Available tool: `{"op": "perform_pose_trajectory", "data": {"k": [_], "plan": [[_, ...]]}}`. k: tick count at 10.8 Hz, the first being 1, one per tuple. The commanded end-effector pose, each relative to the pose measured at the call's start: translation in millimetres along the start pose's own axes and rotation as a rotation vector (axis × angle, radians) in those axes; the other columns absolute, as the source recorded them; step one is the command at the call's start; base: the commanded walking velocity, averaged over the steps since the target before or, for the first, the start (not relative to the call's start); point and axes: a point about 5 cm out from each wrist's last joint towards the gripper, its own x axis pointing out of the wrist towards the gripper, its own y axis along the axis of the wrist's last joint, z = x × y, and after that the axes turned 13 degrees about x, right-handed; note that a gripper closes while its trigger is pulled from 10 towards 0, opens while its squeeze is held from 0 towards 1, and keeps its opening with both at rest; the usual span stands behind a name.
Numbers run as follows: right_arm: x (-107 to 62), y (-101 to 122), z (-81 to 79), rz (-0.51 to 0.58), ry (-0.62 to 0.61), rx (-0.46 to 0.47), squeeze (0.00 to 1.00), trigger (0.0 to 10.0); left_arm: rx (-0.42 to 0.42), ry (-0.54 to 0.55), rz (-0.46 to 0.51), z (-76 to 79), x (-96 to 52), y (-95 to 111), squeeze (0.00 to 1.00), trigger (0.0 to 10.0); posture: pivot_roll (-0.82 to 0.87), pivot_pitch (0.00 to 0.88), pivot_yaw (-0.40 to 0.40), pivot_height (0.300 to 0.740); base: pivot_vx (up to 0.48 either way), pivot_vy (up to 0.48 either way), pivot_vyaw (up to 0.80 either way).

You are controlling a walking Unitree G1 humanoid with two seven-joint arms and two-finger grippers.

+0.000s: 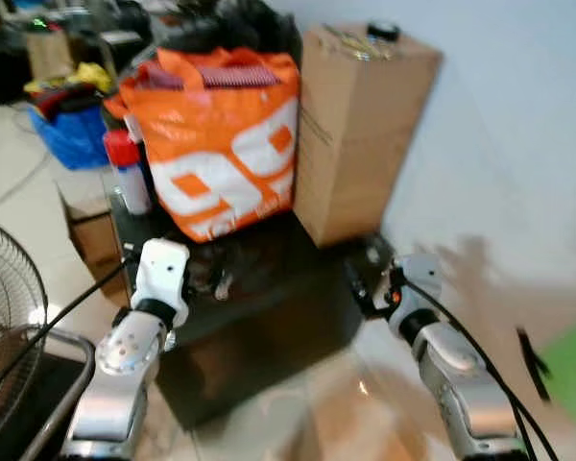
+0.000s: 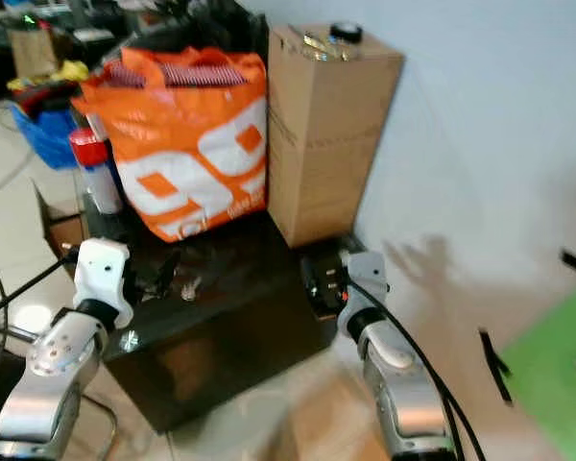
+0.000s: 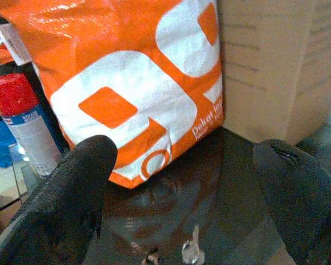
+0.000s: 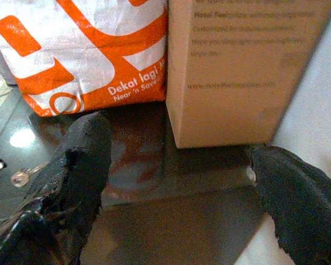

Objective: Hang keys on a hook

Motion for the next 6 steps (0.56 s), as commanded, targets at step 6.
{"op": "perform_pose_trajectory", "data": {"k": [6], "plan": [[1.2,2.5,1.4,-0.030,0.053,-0.044,0.00,10.0,0.022,-0.025,-0.020,2.2,-2.1,-3.9,1.00,10.0,0.00,0.000,-0.026,0.740,0.314,0.000,0.53]]}}
